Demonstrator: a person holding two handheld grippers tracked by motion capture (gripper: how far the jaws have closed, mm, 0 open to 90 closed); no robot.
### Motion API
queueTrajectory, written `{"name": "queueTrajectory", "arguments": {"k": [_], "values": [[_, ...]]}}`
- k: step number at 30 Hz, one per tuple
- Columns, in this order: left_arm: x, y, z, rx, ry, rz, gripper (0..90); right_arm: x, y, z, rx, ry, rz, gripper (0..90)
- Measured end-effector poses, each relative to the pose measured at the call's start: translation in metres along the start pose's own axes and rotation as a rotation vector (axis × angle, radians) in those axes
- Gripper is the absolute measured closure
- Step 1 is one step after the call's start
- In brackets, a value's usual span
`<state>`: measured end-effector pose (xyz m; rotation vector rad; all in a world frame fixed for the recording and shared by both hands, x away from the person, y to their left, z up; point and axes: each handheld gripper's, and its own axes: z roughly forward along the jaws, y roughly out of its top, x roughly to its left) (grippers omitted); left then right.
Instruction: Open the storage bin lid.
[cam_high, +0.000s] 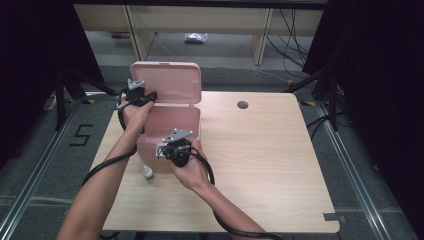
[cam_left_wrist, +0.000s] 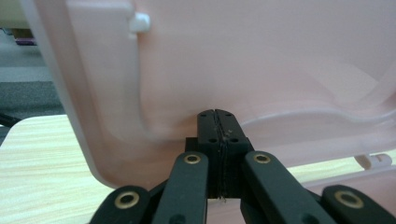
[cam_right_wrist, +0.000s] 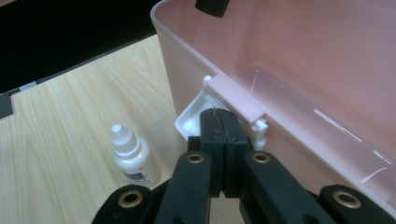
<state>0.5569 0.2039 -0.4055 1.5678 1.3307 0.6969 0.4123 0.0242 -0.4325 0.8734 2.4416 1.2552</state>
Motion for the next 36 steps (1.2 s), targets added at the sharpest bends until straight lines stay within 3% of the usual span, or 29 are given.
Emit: {"name": "queueTrajectory", "arguments": {"k": [36], "values": [[0.0009,-0.0043,0.0082,0.052,0.01,0.002,89.0,0.0004,-0.0003,0.0002,-0.001,-0.002,-0.01,90.0]]}}
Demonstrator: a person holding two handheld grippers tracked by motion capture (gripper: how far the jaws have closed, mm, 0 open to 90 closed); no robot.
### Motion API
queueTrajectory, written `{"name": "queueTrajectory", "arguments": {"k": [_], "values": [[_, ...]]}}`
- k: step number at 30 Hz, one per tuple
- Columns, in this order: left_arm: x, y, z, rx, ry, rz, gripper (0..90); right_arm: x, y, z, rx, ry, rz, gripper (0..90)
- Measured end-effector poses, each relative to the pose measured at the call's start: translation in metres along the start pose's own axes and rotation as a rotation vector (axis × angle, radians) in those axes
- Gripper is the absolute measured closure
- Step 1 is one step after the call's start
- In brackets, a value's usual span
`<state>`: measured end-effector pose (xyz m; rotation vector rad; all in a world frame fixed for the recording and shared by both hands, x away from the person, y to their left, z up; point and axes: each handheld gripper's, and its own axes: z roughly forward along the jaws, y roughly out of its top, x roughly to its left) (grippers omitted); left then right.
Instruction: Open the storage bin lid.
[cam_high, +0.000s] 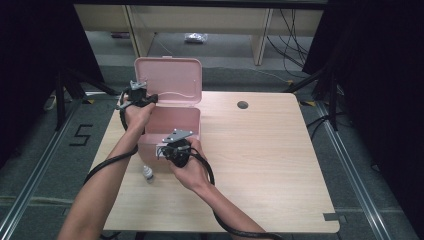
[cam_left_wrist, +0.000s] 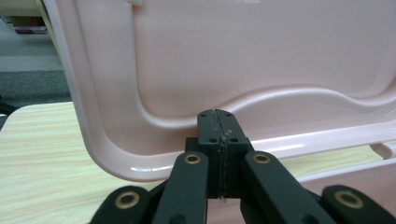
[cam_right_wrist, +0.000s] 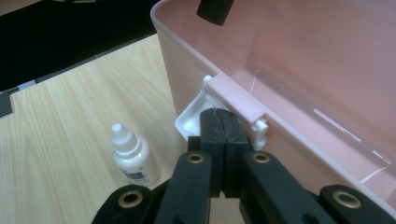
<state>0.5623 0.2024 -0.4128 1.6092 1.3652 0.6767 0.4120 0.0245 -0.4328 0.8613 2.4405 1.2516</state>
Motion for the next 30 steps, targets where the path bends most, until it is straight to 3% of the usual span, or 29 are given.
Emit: {"name": "queueTrajectory", "arguments": {"k": [12,20,24,27,30], "values": [[0.0,0.001,-0.006,-0.011,-0.012,0.0,88.7,0.0,0.0,-0.001,0.004,-0.003,0.008,90.0],[-0.001,0.001,-0.025,-0.035,-0.036,0.014,87.1,0.0,0.001,-0.001,0.009,-0.004,0.02,90.0],[-0.002,0.001,-0.035,-0.042,-0.043,0.029,84.3,-0.001,0.001,-0.001,0.004,-0.008,-0.005,90.0],[-0.003,0.0,-0.044,-0.044,-0.053,0.039,81.5,0.0,0.001,-0.001,0.014,0.0,0.025,90.0],[-0.004,-0.003,-0.053,-0.046,-0.062,0.052,78.6,0.0,0.001,-0.001,0.015,-0.003,0.021,90.0]]}}
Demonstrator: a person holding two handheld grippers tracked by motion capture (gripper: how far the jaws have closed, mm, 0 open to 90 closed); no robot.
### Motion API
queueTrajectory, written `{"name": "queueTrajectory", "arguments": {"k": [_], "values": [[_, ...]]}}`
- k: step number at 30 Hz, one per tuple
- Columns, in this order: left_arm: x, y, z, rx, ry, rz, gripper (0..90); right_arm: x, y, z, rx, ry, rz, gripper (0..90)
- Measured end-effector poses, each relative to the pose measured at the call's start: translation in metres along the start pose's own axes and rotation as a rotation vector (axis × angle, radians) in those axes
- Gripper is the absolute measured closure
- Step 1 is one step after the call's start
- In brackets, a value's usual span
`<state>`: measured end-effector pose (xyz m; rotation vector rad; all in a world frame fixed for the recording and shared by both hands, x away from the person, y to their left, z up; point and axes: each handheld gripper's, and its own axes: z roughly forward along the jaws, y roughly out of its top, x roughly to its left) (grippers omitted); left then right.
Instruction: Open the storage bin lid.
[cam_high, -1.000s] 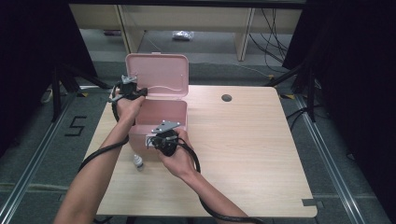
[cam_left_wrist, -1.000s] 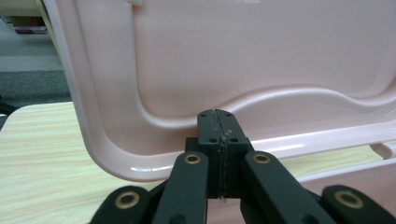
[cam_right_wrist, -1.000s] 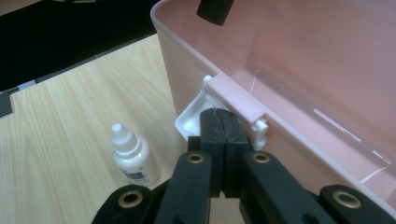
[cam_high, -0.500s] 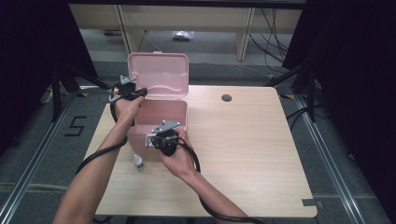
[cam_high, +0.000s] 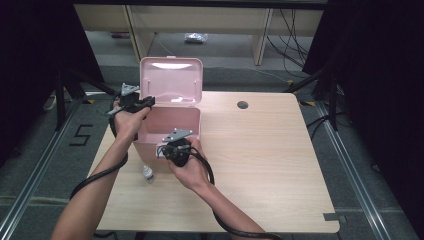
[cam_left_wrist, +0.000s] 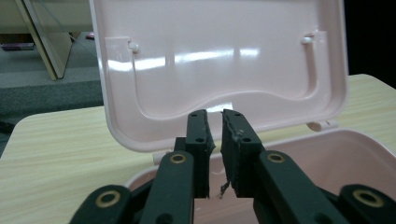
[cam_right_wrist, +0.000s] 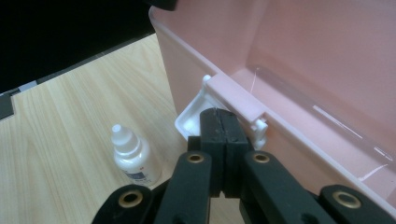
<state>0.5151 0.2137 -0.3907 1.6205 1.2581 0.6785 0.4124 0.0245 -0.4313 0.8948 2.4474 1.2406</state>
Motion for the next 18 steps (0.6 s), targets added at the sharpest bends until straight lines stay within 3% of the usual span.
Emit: {"name": "queueTrajectory", "arguments": {"k": [8,18], "values": [[0.002,-0.011,-0.028,-0.012,-0.013,0.045,70.8,0.0,0.0,0.0,-0.002,-0.001,0.001,90.0],[0.004,-0.03,-0.064,-0.025,-0.04,0.06,60.4,0.001,0.0,0.0,0.007,0.005,0.021,90.0]]}}
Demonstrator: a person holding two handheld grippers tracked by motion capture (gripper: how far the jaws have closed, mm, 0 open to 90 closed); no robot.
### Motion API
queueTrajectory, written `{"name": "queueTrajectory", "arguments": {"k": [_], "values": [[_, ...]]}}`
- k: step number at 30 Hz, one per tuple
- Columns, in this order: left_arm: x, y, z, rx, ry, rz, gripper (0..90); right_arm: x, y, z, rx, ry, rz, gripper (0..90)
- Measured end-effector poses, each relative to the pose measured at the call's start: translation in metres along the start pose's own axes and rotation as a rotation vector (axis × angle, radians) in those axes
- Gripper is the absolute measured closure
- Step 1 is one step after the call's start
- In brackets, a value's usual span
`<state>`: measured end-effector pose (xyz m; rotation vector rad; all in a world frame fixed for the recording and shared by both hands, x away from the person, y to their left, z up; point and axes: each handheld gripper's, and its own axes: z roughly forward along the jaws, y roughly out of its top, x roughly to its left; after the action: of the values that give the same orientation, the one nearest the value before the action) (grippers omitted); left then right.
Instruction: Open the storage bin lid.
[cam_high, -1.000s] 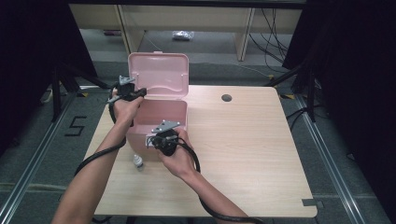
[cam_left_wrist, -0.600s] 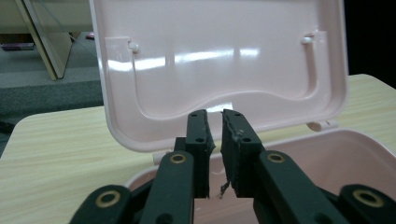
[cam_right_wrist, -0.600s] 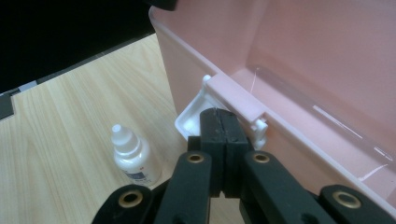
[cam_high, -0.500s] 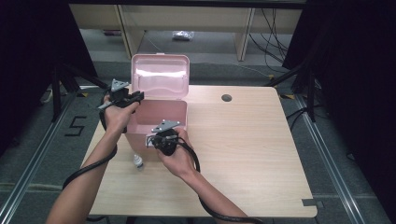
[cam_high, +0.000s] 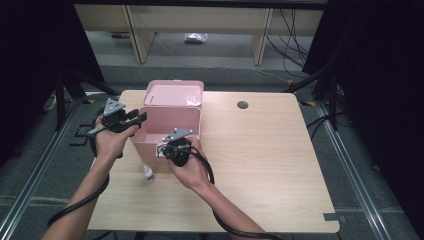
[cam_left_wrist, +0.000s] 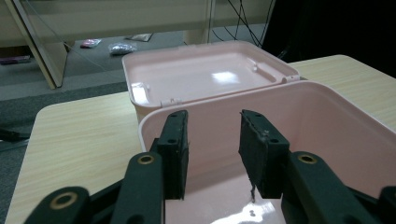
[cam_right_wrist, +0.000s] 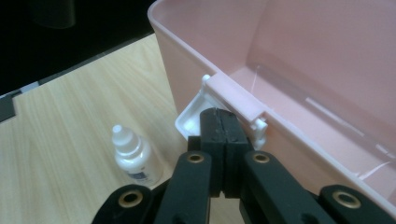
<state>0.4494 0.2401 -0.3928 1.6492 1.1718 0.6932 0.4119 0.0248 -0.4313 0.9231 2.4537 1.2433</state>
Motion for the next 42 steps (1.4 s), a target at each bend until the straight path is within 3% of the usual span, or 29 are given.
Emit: {"name": "queueTrajectory", "arguments": {"k": [8,14,20,22,25,33,39,42], "values": [[-0.003,-0.011,-0.028,-0.008,-0.026,0.0,51.5,-0.002,0.0,0.0,-0.009,-0.004,-0.016,90.0],[-0.006,-0.02,-0.04,0.0,-0.065,0.002,47.6,-0.002,0.002,0.0,-0.002,0.001,0.009,90.0],[-0.01,-0.028,-0.042,0.018,-0.082,0.007,47.4,0.0,0.002,0.002,-0.022,0.001,0.037,90.0],[-0.012,-0.029,-0.042,0.02,-0.089,0.01,47.6,-0.002,0.003,0.0,-0.002,0.001,0.018,90.0],[-0.013,-0.029,-0.042,0.023,-0.091,0.012,47.5,-0.001,0.003,-0.001,0.003,0.009,0.033,90.0],[-0.017,-0.027,-0.043,0.013,-0.101,0.028,47.8,-0.002,0.004,-0.002,-0.001,0.01,0.029,87.7],[-0.019,-0.028,-0.045,0.017,-0.108,0.042,48.6,0.0,0.004,-0.003,-0.036,0.011,0.028,86.4],[-0.02,-0.028,-0.047,0.018,-0.117,0.045,48.6,0.001,0.005,-0.007,-0.024,0.015,0.028,85.4]]}}
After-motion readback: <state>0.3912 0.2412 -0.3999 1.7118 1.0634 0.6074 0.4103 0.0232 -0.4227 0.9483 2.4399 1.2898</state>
